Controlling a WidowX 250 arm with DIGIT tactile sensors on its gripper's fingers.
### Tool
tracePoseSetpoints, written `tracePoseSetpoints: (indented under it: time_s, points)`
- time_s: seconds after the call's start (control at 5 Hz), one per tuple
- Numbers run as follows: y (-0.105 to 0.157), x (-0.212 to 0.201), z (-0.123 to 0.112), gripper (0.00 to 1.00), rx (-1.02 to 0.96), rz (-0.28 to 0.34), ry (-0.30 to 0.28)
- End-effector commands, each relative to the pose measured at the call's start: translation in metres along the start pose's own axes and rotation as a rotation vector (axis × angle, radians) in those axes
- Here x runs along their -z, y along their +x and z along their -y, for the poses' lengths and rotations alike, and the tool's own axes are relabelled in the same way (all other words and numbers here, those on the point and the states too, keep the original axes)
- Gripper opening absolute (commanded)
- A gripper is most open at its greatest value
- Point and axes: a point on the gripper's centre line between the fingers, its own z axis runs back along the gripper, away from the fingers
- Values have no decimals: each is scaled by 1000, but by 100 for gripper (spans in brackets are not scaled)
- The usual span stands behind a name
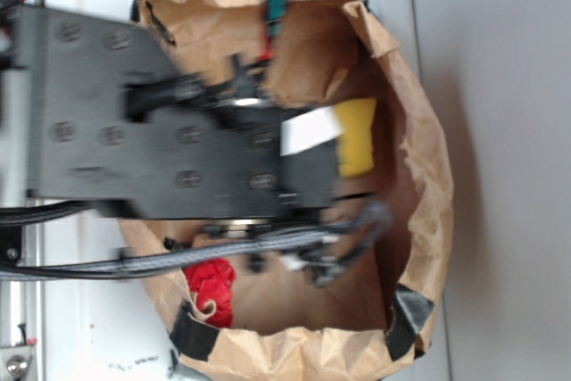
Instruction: Grab the green sponge.
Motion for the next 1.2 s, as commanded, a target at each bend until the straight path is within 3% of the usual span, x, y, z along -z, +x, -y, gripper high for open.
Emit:
tracePoseSetpoints:
  time_s: [0.0, 0.6, 0.8, 1.0]
  points:
    - [17, -15, -2, 100, -21, 60, -30]
    - [17, -15, -2, 100, -21, 60, -30]
    - [34, 4, 2, 100, -132, 83, 19]
    - [41, 18, 0, 100, -190, 132, 21]
